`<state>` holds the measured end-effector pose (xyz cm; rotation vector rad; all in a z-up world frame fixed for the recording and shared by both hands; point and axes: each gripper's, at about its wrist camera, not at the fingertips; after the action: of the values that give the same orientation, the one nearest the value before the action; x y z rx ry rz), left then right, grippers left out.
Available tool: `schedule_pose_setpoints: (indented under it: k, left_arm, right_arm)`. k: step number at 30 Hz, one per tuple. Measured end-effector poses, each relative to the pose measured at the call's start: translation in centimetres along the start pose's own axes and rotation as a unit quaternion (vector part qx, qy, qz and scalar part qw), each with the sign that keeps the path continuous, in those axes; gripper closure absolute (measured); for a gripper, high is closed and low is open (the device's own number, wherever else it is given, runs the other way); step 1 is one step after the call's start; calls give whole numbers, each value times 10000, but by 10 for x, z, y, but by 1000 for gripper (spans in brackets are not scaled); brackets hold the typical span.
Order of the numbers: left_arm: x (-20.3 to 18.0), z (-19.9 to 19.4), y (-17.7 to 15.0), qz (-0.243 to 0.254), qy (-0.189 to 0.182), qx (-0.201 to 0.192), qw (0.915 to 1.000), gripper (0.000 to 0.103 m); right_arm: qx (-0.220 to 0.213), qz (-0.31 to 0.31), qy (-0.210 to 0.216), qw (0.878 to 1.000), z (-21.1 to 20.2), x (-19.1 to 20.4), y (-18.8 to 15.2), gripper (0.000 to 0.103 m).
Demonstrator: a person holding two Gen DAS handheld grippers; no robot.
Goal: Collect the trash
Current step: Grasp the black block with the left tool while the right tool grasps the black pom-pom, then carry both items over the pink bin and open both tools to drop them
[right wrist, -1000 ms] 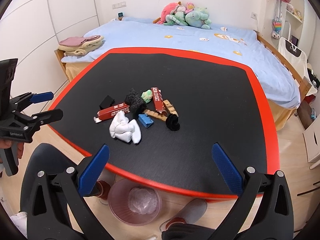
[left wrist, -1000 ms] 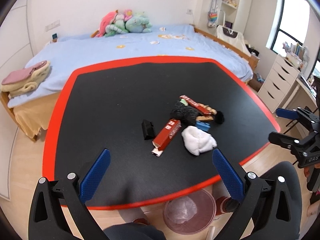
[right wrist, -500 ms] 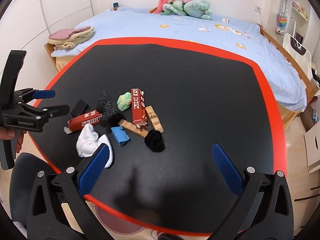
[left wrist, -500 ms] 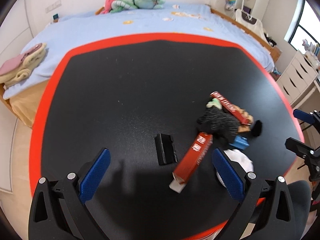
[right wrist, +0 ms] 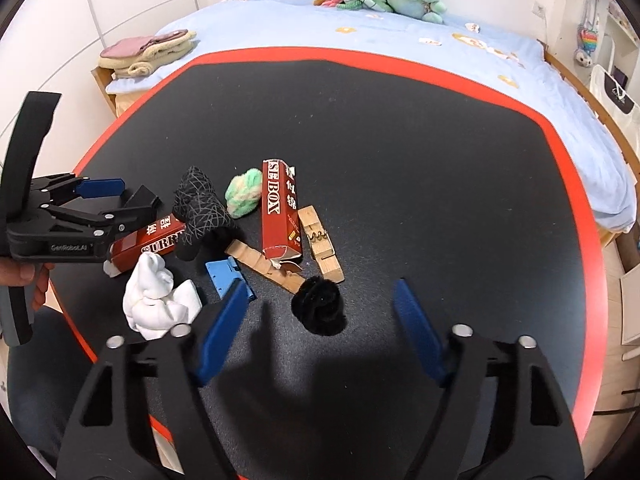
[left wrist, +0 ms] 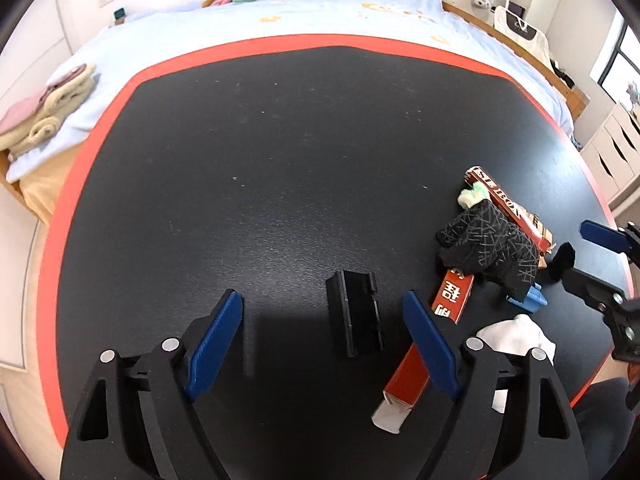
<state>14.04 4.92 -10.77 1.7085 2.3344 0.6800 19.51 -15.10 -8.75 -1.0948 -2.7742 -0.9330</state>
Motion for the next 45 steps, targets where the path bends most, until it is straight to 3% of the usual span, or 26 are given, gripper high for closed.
schedule_pose_setpoints:
  k: [4, 8, 14, 23, 33, 45]
  left_arm:
    - [-2, -3, -2, 93, 137, -82, 9998, 42]
    - [0, -6, -2, 181, 151, -146, 9996, 78]
    - [5, -8, -4, 229, 39, -203, 9995, 78]
    - [9, -59, -23, 407, -254, -585, 9971, 78]
    - [-11, -121, -82, 883, -926, -822, 9884, 78]
    - [-41, -138, -144, 1279, -1378, -553, 9806, 78]
  right_arm:
    - [105, -29, -16, 9999, 8, 1, 0, 63]
    - [154, -28, 22, 9999, 12, 2, -4, 80]
    - [98, 18, 89, 9999, 7, 5, -6, 83]
    - [-240, -43, 188, 9995, -44, 30, -24, 83]
    - [-300, -247, 629, 9973, -94, 78, -75, 83]
    - [6, -322, 1006, 9944, -105, 113, -134, 83]
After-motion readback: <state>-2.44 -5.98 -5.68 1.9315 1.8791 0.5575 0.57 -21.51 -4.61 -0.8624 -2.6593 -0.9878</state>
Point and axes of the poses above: each gripper's, at about its wrist camera, not at the fingertips, and z roughly the way its jaws point, x to its left, y to its top, and after that the axes turned 12 degrees about y, right-handed
